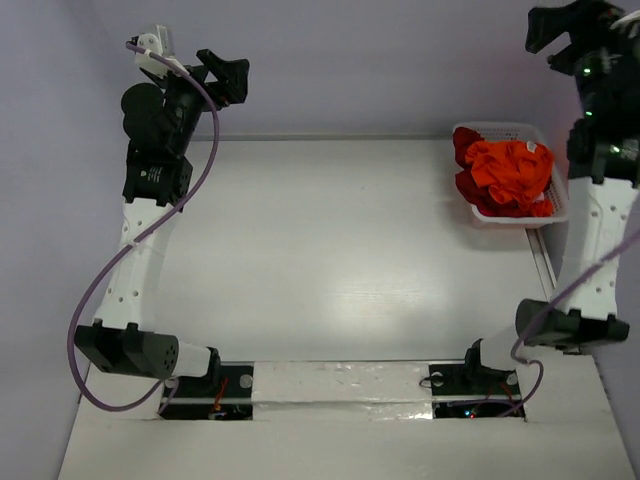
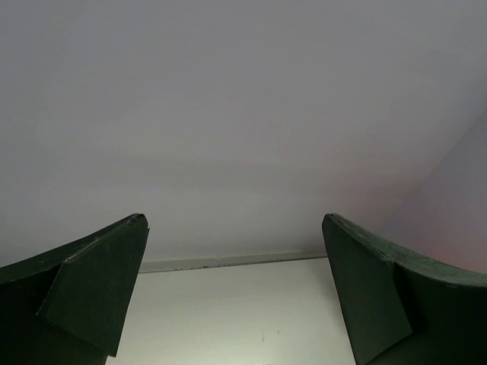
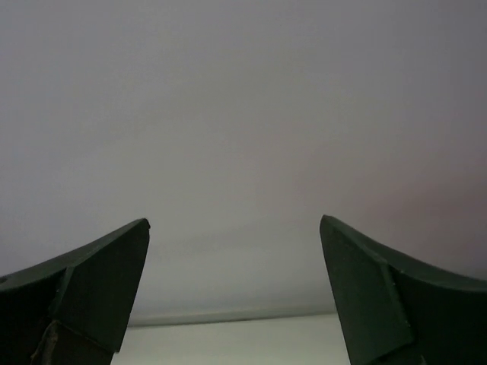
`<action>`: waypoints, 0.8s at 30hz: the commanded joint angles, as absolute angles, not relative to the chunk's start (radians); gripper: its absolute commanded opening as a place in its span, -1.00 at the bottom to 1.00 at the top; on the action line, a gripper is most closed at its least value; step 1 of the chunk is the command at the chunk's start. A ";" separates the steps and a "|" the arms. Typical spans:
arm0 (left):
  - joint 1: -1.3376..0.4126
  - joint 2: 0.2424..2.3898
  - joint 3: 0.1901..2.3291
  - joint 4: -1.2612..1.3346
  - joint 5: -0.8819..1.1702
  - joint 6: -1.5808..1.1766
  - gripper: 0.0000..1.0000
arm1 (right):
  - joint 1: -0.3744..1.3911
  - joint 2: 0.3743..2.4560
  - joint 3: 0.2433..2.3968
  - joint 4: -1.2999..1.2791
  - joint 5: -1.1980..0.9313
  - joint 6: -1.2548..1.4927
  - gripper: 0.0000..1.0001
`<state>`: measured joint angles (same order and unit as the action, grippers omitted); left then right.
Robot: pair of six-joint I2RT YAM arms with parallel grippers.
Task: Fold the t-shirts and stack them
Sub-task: Grab crumpled tshirt from bin with the right arm
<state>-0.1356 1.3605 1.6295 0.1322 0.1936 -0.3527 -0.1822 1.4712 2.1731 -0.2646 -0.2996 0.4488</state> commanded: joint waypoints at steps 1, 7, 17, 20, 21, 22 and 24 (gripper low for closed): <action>-0.132 1.368 1.677 0.147 0.178 -0.344 0.98 | -0.146 1.557 2.091 -0.551 0.334 0.306 1.00; -0.143 1.417 1.756 0.114 0.167 -0.348 0.98 | -0.196 1.559 2.011 -0.604 0.389 0.432 0.99; -0.163 1.555 1.899 -0.064 0.033 -0.367 0.98 | -0.245 1.747 2.074 -0.806 0.324 0.472 0.98; -0.163 1.604 1.956 -0.128 0.023 -0.364 0.98 | -0.245 1.873 2.202 -0.961 0.232 0.477 0.98; -0.163 1.615 1.968 -0.146 0.017 -0.357 0.98 | -0.245 1.957 2.303 -0.997 0.195 0.477 0.98; -0.163 1.624 1.964 -0.153 0.009 -0.353 0.98 | -0.236 1.985 2.337 -1.017 0.133 0.477 0.91; -0.163 1.621 1.942 -0.158 0.009 -0.351 0.98 | -0.236 1.999 2.353 -0.985 0.046 0.457 0.83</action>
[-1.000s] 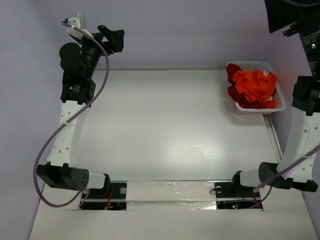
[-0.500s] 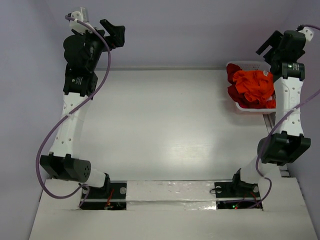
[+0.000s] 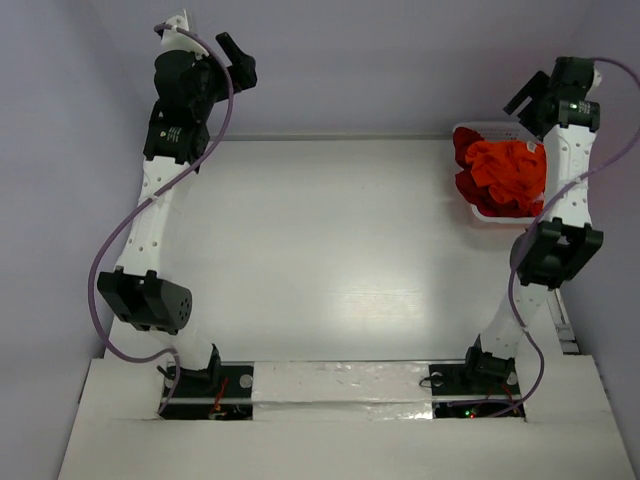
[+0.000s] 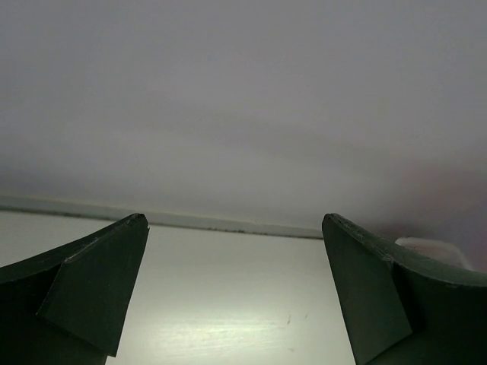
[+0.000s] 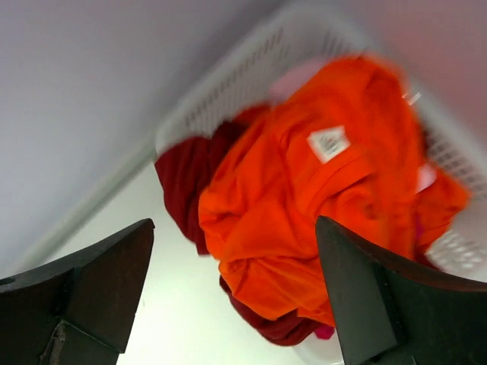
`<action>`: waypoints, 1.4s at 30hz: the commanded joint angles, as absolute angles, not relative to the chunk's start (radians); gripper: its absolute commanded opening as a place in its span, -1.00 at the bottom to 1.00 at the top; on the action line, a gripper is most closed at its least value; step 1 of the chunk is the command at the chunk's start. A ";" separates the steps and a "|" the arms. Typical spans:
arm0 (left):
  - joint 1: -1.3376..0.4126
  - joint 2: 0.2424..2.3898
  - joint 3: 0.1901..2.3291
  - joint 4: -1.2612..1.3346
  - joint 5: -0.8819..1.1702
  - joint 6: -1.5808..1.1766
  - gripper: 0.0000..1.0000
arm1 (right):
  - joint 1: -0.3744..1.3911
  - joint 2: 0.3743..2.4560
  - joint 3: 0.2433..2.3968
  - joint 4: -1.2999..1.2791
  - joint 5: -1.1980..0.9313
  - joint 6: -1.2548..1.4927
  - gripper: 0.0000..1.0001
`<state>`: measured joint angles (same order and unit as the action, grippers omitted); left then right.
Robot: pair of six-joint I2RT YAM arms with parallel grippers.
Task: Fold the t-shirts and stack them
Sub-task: Grab crumpled tshirt from bin with the right arm
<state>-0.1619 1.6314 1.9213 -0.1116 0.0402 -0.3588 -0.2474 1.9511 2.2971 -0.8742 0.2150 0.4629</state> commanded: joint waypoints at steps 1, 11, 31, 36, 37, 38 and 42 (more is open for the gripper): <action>-0.163 1.612 1.913 -0.150 0.009 -0.347 0.98 | -0.224 1.994 2.352 -0.971 0.025 0.454 0.85; -0.163 1.631 1.979 -0.224 0.009 -0.327 0.98 | -0.213 1.936 2.200 -0.925 -0.086 0.532 0.85; -0.163 1.597 1.988 -0.261 -0.034 -0.302 0.98 | -0.175 1.910 1.922 -0.792 0.103 0.483 0.72; -0.163 1.562 1.950 -0.249 -0.038 -0.285 0.98 | -0.175 1.953 2.012 -0.788 0.069 0.489 0.72; -0.163 1.560 1.947 -0.247 -0.040 -0.284 0.98 | -0.175 1.957 2.032 -0.792 0.071 0.488 0.72; -0.163 1.559 1.942 -0.247 -0.043 -0.281 0.98 | -0.175 1.957 2.051 -0.795 0.072 0.488 0.72; -0.163 1.557 1.927 -0.241 -0.029 -0.288 0.98 | -0.175 1.974 2.124 -0.816 0.075 0.486 0.73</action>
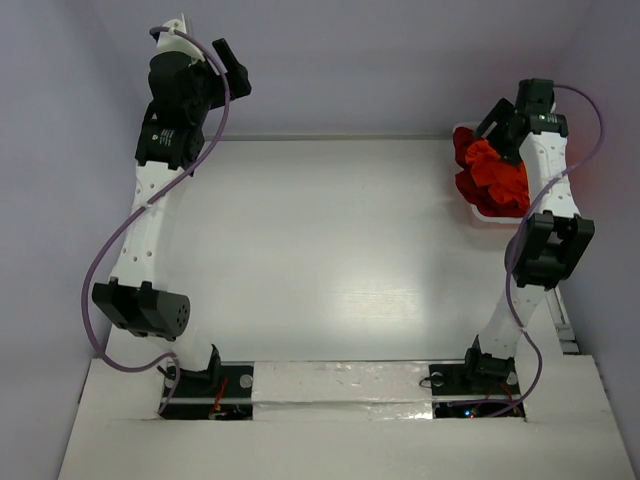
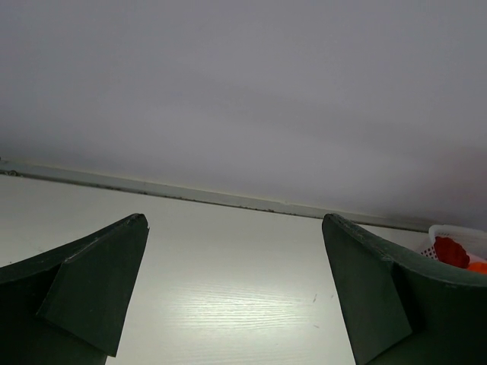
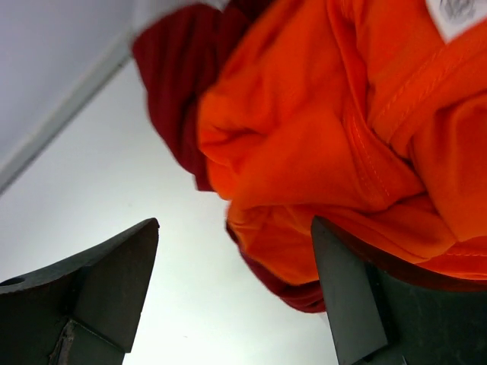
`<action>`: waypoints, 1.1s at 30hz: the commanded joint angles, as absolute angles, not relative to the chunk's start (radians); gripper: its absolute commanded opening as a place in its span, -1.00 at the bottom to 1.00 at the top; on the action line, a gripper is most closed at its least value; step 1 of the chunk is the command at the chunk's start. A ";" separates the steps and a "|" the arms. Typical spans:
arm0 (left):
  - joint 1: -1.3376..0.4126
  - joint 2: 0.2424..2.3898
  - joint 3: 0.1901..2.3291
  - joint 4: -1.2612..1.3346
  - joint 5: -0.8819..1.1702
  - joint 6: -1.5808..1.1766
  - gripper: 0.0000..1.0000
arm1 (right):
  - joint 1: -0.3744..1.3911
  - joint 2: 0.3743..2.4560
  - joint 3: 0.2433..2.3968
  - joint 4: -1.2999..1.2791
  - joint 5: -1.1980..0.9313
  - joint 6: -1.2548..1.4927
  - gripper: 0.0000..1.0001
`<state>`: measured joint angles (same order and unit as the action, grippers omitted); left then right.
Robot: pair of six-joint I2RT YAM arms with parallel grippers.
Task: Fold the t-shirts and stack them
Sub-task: Grab crumpled tshirt from bin with the right arm
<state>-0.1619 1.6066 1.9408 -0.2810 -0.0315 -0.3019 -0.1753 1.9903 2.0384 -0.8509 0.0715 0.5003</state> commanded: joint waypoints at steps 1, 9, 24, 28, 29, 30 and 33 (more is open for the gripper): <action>-0.163 1.559 1.924 -0.241 -0.026 -0.294 0.98 | -0.175 1.973 2.134 -0.818 0.074 0.488 0.72; -0.163 1.565 1.924 -0.238 -0.020 -0.296 0.98 | -0.175 1.977 2.112 -0.810 0.084 0.488 0.72; -0.163 1.568 1.967 -0.278 -0.006 -0.299 0.98 | -0.175 2.011 2.034 -0.784 0.087 0.522 0.65; -0.163 1.562 1.970 -0.279 -0.014 -0.291 0.98 | -0.175 2.020 2.029 -0.807 0.138 0.540 0.60; -0.163 1.560 1.970 -0.279 -0.015 -0.290 0.98 | -0.175 2.020 2.022 -0.810 0.146 0.541 0.59; -0.163 1.559 1.970 -0.279 -0.020 -0.288 0.98 | -0.175 2.019 2.014 -0.810 0.150 0.541 0.56; -0.163 1.559 1.965 -0.276 -0.020 -0.288 0.98 | -0.175 2.019 1.996 -0.802 0.155 0.543 0.46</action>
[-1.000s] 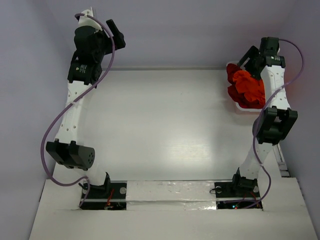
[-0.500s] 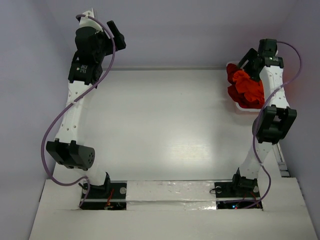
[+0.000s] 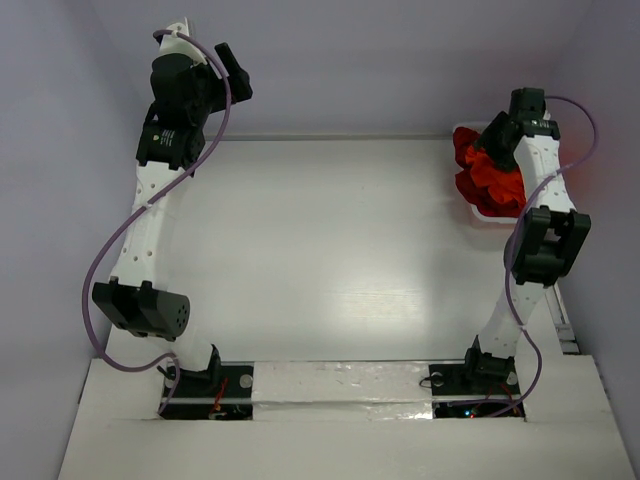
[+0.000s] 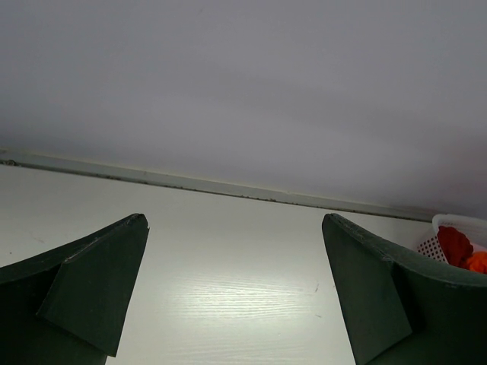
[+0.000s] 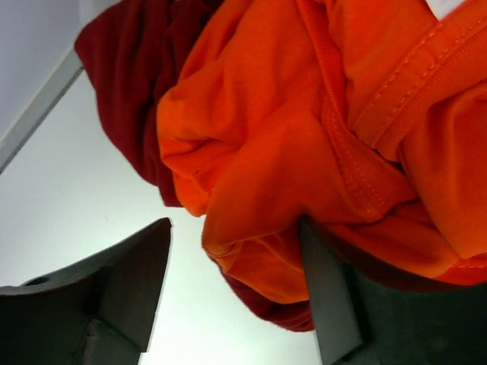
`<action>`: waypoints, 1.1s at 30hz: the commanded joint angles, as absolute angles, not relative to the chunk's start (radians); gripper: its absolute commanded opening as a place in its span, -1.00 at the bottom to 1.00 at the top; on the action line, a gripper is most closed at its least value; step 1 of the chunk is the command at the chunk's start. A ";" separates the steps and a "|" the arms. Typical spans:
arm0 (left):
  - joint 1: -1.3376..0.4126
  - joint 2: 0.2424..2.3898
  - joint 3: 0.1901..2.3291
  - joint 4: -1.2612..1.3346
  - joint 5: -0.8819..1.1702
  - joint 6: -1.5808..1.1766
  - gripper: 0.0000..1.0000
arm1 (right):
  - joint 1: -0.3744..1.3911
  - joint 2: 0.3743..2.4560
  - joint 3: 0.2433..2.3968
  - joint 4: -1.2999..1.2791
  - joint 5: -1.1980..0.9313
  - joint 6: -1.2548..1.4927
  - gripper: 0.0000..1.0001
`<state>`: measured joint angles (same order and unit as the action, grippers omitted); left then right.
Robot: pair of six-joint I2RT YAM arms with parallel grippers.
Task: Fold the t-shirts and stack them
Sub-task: Grab crumpled tshirt from bin with the right arm
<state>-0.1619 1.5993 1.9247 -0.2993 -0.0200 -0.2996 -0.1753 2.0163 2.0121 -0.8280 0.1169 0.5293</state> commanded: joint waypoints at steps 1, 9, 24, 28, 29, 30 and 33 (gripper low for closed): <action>-0.163 1.559 1.964 -0.276 -0.020 -0.288 0.98 | -0.175 2.017 1.990 -0.799 0.159 0.542 0.36; -0.163 1.557 1.953 -0.272 -0.018 -0.287 0.98 | -0.175 1.997 1.970 -0.778 0.182 0.538 -0.35; -0.163 1.559 1.931 -0.264 -0.017 -0.296 0.98 | -0.175 1.979 1.944 -0.775 0.228 0.483 -1.00; -0.163 1.559 1.924 -0.262 -0.015 -0.310 0.98 | -0.175 1.928 1.969 -0.785 0.268 0.471 -1.00; -0.163 1.559 1.924 -0.261 -0.008 -0.313 0.98 | -0.175 1.915 1.983 -0.791 0.256 0.462 -1.00; -0.163 1.559 1.924 -0.261 -0.006 -0.319 0.98 | -0.175 1.898 1.999 -0.792 0.241 0.456 -1.00; -0.163 1.560 1.914 -0.249 0.035 -0.348 0.98 | -0.164 1.847 2.074 -0.814 0.091 0.431 -1.00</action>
<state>-0.1619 1.5993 1.9232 -0.2955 -0.0025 -0.3218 -0.1745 1.9709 1.9648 -0.8249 0.1986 0.4736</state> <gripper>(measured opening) 0.990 0.023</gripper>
